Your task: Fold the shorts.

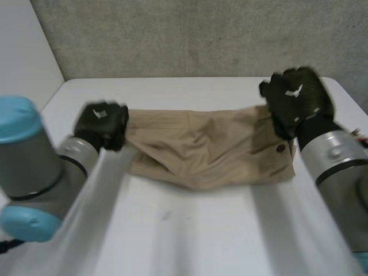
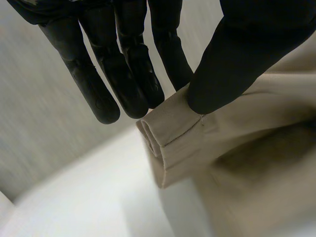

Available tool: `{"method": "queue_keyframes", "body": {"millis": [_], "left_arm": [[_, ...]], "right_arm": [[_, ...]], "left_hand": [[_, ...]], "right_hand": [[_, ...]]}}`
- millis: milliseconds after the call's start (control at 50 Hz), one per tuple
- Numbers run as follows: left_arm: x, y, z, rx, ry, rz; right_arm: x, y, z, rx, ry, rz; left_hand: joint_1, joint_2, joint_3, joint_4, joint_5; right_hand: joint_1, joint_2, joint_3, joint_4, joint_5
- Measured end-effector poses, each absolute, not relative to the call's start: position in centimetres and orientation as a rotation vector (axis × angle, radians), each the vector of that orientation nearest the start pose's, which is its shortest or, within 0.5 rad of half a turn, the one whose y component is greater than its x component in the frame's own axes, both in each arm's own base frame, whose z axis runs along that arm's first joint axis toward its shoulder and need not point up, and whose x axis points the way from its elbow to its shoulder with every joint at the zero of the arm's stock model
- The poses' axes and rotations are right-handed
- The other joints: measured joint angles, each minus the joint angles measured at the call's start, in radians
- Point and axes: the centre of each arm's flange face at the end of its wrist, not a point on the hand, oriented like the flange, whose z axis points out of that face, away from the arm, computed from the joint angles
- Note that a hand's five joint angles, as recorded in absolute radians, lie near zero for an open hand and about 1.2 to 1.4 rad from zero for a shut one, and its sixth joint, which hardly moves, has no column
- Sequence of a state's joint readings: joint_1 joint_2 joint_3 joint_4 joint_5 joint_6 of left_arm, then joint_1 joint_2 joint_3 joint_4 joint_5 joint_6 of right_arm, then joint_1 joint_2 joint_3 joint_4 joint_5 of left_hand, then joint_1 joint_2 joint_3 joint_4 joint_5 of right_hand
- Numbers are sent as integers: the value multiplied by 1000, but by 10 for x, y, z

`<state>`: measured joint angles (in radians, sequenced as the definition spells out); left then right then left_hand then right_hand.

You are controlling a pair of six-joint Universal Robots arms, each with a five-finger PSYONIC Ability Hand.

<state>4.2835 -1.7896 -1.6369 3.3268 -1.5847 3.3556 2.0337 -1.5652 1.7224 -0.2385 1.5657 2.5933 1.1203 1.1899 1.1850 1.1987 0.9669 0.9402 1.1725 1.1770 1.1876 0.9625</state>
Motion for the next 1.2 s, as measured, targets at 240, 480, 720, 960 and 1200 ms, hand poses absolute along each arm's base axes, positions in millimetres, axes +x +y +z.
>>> {"method": "queue_keyframes", "body": {"millis": [240,480,720,960,1200], "left_arm": [[-244,-209,341,714,1975,-2603],[-269,-262,276,824,2203,-2382],[-296,-342,237,721,2176,-2377],[-283,-292,313,661,1981,-2590],[-249,-198,391,621,1754,-2806]], "right_arm": [[242,-199,355,-1019,1816,-2432],[273,-255,310,-1102,1929,-2239],[308,-333,264,-965,1855,-2325],[289,-293,312,-925,1767,-2411],[247,-205,381,-917,1698,-2457]], "left_hand": [[0,6,5,1,-1],[0,6,6,1,-1],[0,6,6,1,-1],[0,6,6,1,-1],[0,6,6,1,-1]], "right_hand": [[6,0,0,0,0],[6,0,0,0,0],[10,0,0,0,0],[10,0,0,0,0],[10,0,0,0,0]]}}
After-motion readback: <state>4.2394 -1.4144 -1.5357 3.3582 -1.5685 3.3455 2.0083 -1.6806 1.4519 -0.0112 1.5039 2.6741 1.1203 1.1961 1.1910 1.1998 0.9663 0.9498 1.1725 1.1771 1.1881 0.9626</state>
